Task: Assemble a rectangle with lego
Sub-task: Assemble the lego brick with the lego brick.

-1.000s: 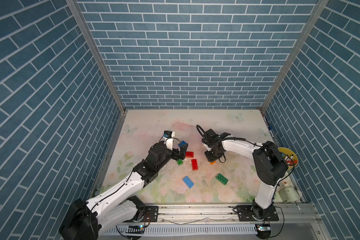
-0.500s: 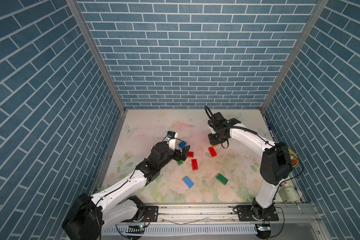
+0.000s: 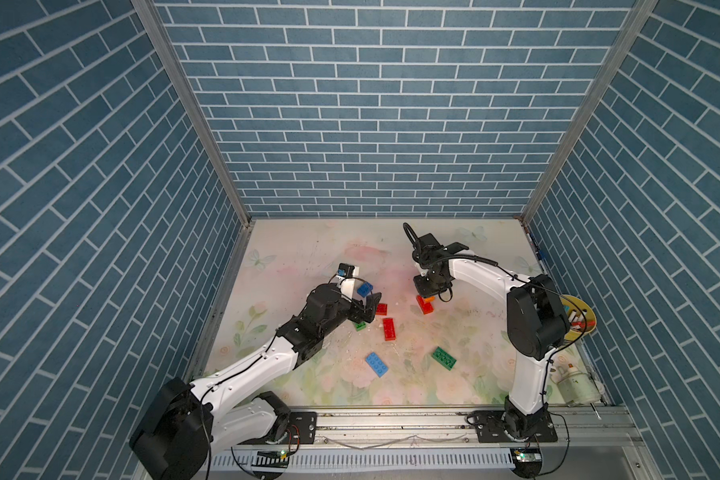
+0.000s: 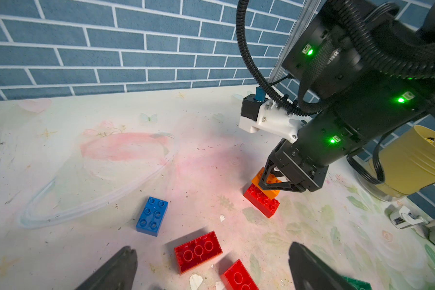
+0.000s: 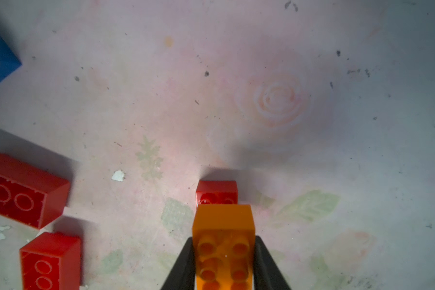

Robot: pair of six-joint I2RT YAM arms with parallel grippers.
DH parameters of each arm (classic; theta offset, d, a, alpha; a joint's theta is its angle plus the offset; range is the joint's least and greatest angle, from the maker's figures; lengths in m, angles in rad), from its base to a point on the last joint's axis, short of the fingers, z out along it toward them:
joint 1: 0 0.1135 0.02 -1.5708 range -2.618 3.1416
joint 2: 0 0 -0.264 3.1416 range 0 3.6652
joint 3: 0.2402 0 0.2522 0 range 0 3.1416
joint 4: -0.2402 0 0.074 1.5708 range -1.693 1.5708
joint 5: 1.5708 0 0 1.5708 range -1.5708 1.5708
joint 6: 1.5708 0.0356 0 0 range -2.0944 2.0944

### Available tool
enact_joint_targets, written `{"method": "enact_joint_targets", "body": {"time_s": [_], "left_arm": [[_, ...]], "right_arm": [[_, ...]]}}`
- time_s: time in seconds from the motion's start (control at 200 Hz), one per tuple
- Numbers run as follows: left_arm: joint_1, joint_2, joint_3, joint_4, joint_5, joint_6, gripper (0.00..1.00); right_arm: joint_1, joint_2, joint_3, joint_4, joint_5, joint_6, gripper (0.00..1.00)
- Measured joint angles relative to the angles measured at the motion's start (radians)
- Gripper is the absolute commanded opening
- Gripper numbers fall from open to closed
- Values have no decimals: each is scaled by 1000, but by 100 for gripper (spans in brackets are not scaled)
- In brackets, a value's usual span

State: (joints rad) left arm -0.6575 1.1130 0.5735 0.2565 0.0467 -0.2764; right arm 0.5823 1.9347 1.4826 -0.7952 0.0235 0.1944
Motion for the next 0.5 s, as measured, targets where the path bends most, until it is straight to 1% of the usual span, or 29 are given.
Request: {"method": "enact_joint_targets", "body": {"time_s": [0.5], "left_arm": [[0,9,0,2,0,0,100]], "right_arm": [[0,16,-25,56,-5,11,21]]}}
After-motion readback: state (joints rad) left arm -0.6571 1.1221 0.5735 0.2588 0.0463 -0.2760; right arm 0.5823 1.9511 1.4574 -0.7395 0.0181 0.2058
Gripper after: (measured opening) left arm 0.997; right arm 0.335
